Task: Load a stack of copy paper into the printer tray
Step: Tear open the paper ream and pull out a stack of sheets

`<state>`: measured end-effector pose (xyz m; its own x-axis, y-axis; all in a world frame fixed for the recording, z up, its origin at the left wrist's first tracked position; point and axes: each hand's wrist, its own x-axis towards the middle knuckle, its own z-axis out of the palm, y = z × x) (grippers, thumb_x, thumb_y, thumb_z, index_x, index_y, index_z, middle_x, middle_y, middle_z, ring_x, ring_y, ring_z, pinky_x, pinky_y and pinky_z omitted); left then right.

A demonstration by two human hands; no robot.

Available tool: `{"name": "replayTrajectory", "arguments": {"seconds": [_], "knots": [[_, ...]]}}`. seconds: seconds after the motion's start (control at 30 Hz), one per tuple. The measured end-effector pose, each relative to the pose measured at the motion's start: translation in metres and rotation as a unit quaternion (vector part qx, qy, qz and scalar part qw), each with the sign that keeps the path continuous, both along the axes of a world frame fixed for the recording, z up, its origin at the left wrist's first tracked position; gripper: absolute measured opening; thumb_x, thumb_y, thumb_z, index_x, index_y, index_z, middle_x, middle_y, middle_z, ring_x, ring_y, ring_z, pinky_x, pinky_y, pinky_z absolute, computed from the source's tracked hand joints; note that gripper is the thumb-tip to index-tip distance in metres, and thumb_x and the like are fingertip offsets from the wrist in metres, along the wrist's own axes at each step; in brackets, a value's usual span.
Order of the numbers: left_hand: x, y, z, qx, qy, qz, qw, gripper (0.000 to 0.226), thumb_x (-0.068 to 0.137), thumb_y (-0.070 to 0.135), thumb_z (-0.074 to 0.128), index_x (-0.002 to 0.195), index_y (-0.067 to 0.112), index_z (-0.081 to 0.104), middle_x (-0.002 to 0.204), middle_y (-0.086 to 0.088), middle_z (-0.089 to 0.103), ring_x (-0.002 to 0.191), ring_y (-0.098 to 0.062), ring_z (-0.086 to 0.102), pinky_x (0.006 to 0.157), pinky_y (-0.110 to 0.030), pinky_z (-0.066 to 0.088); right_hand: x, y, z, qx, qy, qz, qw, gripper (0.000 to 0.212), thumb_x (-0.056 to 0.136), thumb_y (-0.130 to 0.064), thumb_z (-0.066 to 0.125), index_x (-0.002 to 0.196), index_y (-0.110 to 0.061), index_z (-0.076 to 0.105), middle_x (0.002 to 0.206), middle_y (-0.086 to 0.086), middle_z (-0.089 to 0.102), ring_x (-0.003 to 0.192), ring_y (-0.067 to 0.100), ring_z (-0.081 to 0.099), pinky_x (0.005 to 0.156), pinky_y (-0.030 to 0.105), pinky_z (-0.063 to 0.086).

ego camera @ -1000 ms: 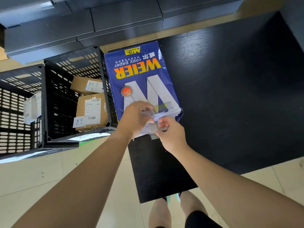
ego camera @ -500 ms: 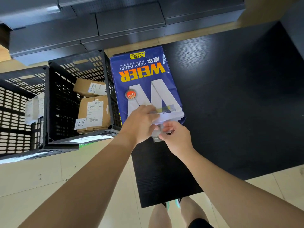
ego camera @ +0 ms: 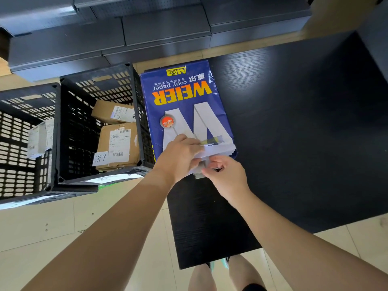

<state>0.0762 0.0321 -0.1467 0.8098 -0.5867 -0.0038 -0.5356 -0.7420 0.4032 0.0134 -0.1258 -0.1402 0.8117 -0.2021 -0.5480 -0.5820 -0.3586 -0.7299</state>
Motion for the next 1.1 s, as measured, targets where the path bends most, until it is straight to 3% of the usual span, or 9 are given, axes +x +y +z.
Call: {"name": "replayTrajectory", "arguments": {"seconds": [0.2, 0.3, 0.47, 0.67, 0.8, 0.93, 1.0, 1.1], "knots": [[0.003, 0.003, 0.0, -0.005, 0.006, -0.01, 1.0, 0.014, 0.083, 0.011, 0.072, 0.096, 0.006, 0.074, 0.097, -0.007, 0.074, 0.086, -0.032, 0.056, 0.074, -0.044, 0.053, 0.001, -0.001, 0.0, 0.028, 0.017, -0.023, 0.999, 0.034, 0.084, -0.025, 0.076, 0.117, -0.017, 0.07, 0.096, -0.01, 0.069, 0.097, 0.013, 0.067, 0.092, 0.033, 0.055], [0.0, 0.0, -0.006, 0.038, -0.027, -0.014, 0.999, 0.016, 0.085, 0.013, 0.062, 0.097, 0.008, 0.072, 0.094, -0.006, 0.073, 0.08, -0.031, 0.055, 0.067, -0.046, 0.054, 0.001, 0.0, -0.001, 0.04, 0.021, -0.037, 0.998, 0.033, 0.087, -0.027, 0.071, 0.119, -0.017, 0.07, 0.099, -0.007, 0.07, 0.095, 0.01, 0.065, 0.089, 0.03, 0.053], [-0.013, -0.005, -0.004, 0.082, -0.08, -0.005, 0.993, 0.025, 0.07, 0.009, 0.082, 0.092, 0.002, 0.073, 0.103, -0.015, 0.075, 0.078, -0.036, 0.066, 0.059, -0.042, 0.057, 0.004, 0.001, -0.002, 0.062, 0.025, -0.072, 0.995, 0.023, 0.09, -0.031, 0.068, 0.109, -0.018, 0.073, 0.094, -0.009, 0.067, 0.089, 0.008, 0.063, 0.069, 0.017, 0.045], [-0.019, -0.006, -0.004, 0.075, -0.104, 0.01, 0.992, 0.026, 0.072, 0.015, 0.081, 0.094, 0.003, 0.074, 0.108, -0.015, 0.075, 0.085, -0.034, 0.069, 0.065, -0.04, 0.057, 0.009, 0.005, -0.005, 0.134, 0.053, -0.138, 0.98, 0.013, 0.092, -0.037, 0.065, 0.098, -0.025, 0.066, 0.093, -0.007, 0.066, 0.085, 0.006, 0.06, 0.066, 0.02, 0.044], [-0.019, -0.005, -0.009, 0.052, -0.095, 0.018, 0.994, 0.026, 0.072, 0.018, 0.084, 0.094, 0.007, 0.074, 0.105, -0.01, 0.075, 0.084, -0.03, 0.068, 0.065, -0.039, 0.057, 0.016, 0.009, -0.007, 0.162, 0.061, -0.186, 0.967, 0.012, 0.09, -0.036, 0.068, 0.091, -0.024, 0.07, 0.101, 0.002, 0.07, 0.094, 0.014, 0.063, 0.072, 0.027, 0.046], [-0.017, -0.002, -0.012, 0.022, -0.083, 0.026, 0.996, 0.017, 0.08, 0.018, 0.071, 0.095, 0.01, 0.075, 0.106, -0.006, 0.075, 0.084, -0.029, 0.066, 0.064, -0.04, 0.056, 0.021, 0.014, -0.006, 0.188, 0.081, -0.248, 0.947, 0.025, 0.084, -0.025, 0.073, 0.106, -0.012, 0.072, 0.102, 0.005, 0.074, 0.095, 0.018, 0.067, 0.066, 0.027, 0.046], [-0.015, 0.001, -0.01, 0.004, -0.059, 0.023, 0.998, 0.027, 0.086, 0.026, 0.056, 0.098, 0.011, 0.075, 0.11, -0.005, 0.075, 0.086, -0.029, 0.066, 0.068, -0.041, 0.057, 0.021, 0.017, -0.005, 0.189, 0.083, -0.259, 0.944, 0.016, 0.084, -0.02, 0.07, 0.098, -0.013, 0.074, 0.097, 0.002, 0.076, 0.094, 0.017, 0.068, 0.065, 0.026, 0.044], [-0.012, 0.006, -0.008, -0.014, -0.014, 0.013, 1.0, 0.033, 0.084, 0.03, 0.062, 0.107, 0.01, 0.075, 0.118, -0.006, 0.073, 0.092, -0.03, 0.064, 0.077, -0.042, 0.056, 0.018, 0.019, -0.003, 0.175, 0.094, -0.256, 0.946, 0.016, 0.084, -0.022, 0.068, 0.096, -0.014, 0.075, 0.095, 0.001, 0.076, 0.094, 0.019, 0.068, 0.065, 0.027, 0.045]]}}
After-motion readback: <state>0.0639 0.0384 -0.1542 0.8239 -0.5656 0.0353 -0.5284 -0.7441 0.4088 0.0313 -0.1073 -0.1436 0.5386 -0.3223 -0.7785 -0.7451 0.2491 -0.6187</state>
